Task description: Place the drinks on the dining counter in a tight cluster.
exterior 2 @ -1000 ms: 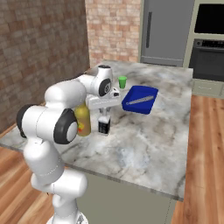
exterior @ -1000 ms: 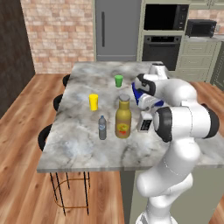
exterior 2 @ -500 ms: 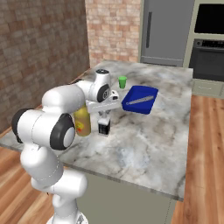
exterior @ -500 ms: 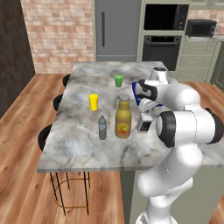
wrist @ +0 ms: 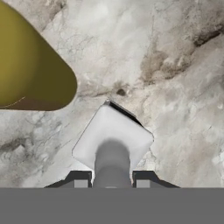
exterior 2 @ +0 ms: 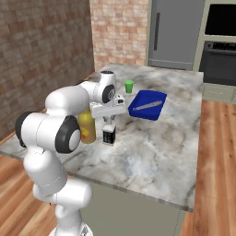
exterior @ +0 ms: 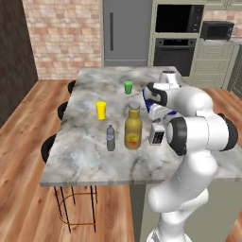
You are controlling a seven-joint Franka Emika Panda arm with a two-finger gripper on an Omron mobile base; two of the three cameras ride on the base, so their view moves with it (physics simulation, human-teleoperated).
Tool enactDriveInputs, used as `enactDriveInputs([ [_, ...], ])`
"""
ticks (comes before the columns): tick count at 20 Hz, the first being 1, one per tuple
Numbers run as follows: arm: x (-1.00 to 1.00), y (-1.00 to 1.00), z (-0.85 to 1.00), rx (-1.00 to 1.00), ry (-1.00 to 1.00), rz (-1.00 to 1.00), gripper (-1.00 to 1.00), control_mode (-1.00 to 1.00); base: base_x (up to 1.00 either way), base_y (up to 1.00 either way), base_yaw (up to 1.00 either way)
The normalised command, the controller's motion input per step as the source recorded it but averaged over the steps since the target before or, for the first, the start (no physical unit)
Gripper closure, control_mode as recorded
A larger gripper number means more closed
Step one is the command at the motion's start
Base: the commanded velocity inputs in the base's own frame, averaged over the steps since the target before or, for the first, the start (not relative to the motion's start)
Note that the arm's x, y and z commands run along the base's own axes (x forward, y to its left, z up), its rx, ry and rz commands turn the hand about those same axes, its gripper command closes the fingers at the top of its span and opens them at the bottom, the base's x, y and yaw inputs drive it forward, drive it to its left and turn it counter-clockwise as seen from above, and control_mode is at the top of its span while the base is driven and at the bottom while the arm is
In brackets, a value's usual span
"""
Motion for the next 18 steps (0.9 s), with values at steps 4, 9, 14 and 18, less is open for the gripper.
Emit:
enactDriveInputs([
  [4, 0.0, 0.0, 0.0, 0.0, 0.0, 0.0, 1.0, -1.0, 0.0, 0.0, 0.0],
  [9, 0.0, 0.0, 0.0, 0.0, 0.0, 0.0, -1.0, -1.0, 0.0, 0.0, 0.0],
  [14, 0.0, 0.0, 0.0, 0.0, 0.0, 0.0, -1.0, -1.0, 0.0, 0.0, 0.0],
  [18, 0.0, 0.0, 0.0, 0.0, 0.0, 0.0, -1.0, -1.0, 0.0, 0.0, 0.0],
])
